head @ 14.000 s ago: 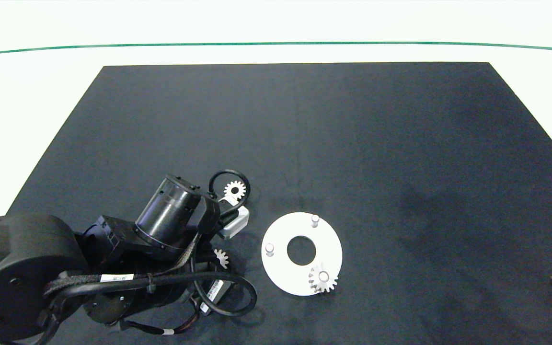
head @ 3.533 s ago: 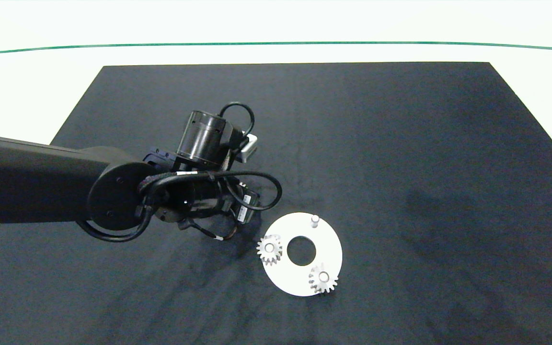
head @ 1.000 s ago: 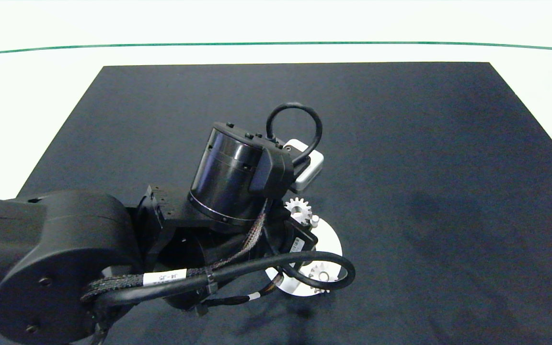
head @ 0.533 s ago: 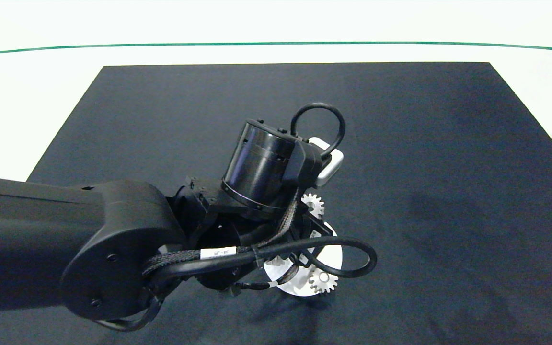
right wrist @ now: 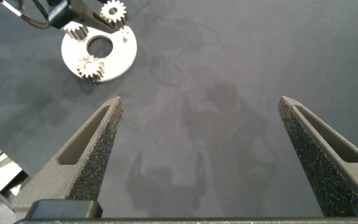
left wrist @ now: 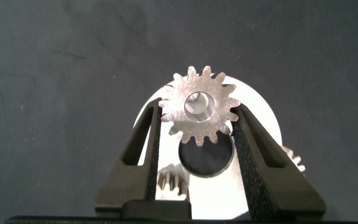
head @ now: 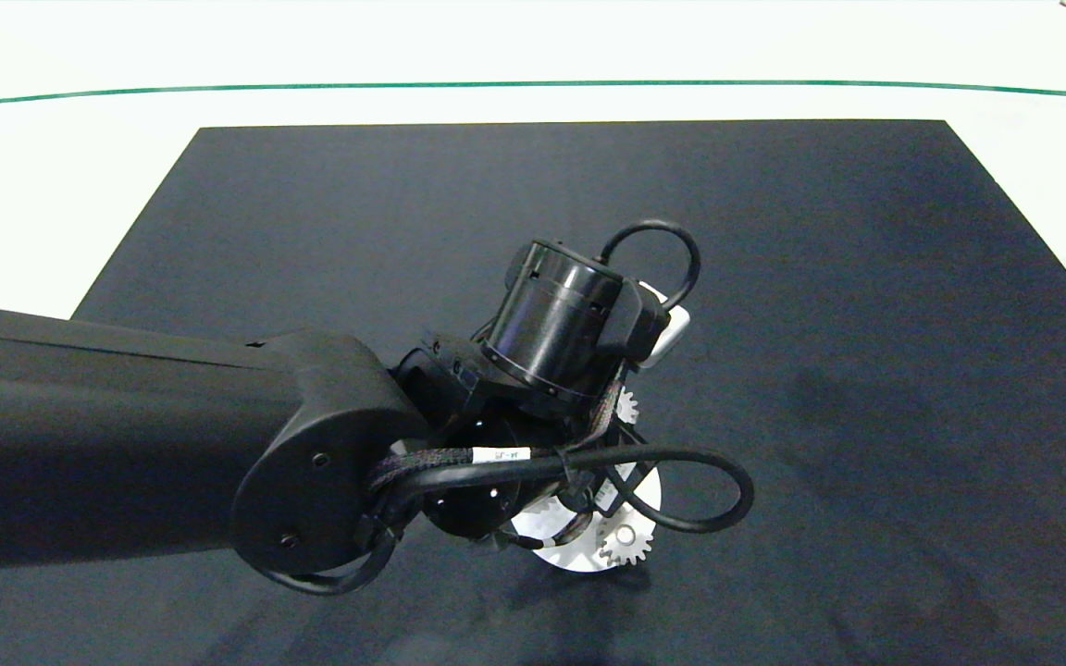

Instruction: Install three planetary gears onto the carrier pins

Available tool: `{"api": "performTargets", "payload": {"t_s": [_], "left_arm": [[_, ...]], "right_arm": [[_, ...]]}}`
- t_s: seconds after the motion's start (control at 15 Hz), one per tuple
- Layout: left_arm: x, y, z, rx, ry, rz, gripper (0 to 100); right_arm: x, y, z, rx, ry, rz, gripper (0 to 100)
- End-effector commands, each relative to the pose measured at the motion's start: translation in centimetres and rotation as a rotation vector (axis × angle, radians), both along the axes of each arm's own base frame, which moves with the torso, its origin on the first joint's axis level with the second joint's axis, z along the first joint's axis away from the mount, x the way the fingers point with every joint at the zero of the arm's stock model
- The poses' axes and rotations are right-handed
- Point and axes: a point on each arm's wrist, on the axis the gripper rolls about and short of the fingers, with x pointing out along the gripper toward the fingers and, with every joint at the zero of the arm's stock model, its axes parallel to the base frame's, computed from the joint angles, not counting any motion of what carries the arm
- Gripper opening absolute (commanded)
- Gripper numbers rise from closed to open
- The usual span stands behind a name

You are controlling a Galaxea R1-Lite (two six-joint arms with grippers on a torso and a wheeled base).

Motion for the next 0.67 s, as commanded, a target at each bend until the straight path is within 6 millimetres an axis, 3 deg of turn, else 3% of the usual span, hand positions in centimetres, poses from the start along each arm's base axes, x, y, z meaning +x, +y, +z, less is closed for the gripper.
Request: {"api": "performTargets", "payload": {"t_s": [0.07,0.67], "left_arm": [[0.45,-0.59,-0.4,0.012,-0.002,-0.003,16],[1.39,-1.11,-1.1,0.04,-0.004,-0.002,16]], "right_arm": [[-0.14,-0.12,0.09,0.003,-0.008,-0.002,100],[-0.41,-0.34,0.25,0.016,-0.024,-0.002,100]]}}
